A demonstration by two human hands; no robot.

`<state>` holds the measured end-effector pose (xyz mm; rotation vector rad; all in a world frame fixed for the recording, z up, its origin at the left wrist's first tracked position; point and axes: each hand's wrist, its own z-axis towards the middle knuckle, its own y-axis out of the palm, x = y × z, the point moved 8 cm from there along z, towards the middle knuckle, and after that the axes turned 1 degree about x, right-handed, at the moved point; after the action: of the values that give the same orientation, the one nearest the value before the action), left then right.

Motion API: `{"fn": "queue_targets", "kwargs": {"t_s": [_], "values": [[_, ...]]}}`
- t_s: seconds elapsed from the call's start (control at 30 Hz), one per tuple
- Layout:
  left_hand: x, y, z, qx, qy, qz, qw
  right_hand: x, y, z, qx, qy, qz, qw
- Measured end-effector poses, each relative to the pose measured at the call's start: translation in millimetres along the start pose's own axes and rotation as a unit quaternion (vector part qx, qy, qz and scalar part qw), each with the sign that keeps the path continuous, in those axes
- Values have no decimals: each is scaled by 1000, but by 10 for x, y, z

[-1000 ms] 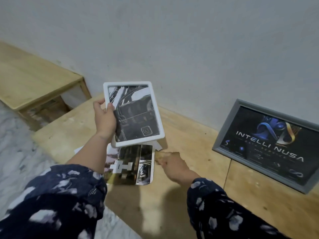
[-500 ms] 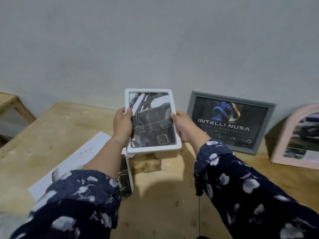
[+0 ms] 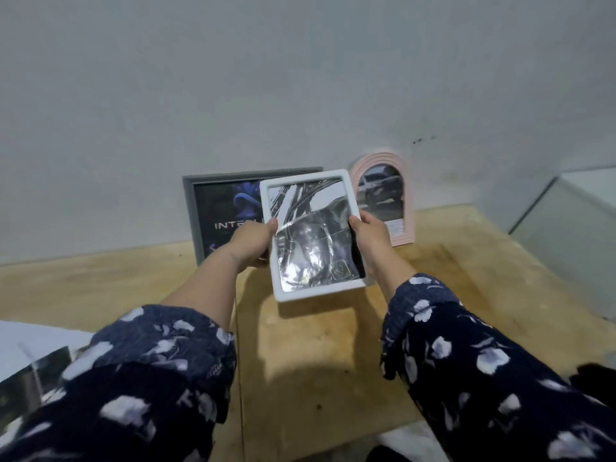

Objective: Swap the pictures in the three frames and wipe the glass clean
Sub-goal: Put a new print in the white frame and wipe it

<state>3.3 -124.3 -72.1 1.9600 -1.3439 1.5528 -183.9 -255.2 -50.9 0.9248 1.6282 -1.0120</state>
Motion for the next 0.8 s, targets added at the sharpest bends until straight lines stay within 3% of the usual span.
{"fn": "queue_targets", "kwargs": {"t_s": [0.13,0.3,0.53,0.7,0.8], "values": [[350,989,-86,-63,1,27,998,156,-1018,130,56,3,16,998],[647,2151,-193,-89,11,17,996,392,-2140,269,97,13,29,995],[846,3214,-239,-157,-4,21,987,709,-3150,399,153,32,60,986],[903,3747,-39,-279,-76,-112,951,987,-3407,660,159,54,117,979],[1019,4051,228,-307,-96,-212,923,1046,-3478,908,141,51,139,979]]}}
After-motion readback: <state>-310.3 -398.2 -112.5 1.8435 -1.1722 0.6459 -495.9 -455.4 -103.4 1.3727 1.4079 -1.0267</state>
